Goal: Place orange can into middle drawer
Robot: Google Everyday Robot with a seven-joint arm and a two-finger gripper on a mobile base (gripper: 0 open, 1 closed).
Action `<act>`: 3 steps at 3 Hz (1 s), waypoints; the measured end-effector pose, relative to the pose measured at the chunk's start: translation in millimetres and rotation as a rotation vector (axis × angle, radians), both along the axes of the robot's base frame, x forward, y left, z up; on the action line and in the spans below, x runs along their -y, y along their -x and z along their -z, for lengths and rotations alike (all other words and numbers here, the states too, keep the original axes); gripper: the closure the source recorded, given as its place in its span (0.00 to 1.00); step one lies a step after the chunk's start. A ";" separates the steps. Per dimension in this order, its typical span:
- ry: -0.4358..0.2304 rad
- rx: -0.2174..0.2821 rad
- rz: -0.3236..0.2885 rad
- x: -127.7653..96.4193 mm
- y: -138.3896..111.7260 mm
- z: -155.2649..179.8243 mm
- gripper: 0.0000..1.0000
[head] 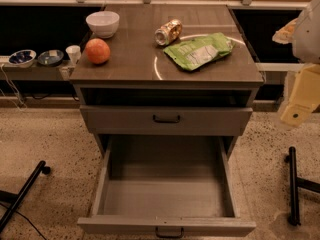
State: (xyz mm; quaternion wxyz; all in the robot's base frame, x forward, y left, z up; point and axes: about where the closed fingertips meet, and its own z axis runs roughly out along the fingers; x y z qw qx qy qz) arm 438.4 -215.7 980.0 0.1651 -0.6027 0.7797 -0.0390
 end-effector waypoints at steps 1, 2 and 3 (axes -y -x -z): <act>0.000 0.000 0.000 -0.1 -0.1 0.0 0.00; 0.104 0.117 -0.171 -37.0 -31.1 1.3 0.00; 0.130 0.233 -0.351 -64.6 -36.3 0.5 0.00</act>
Offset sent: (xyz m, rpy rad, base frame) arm 0.0743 0.0732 -0.0084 -0.2204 -0.2091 0.3355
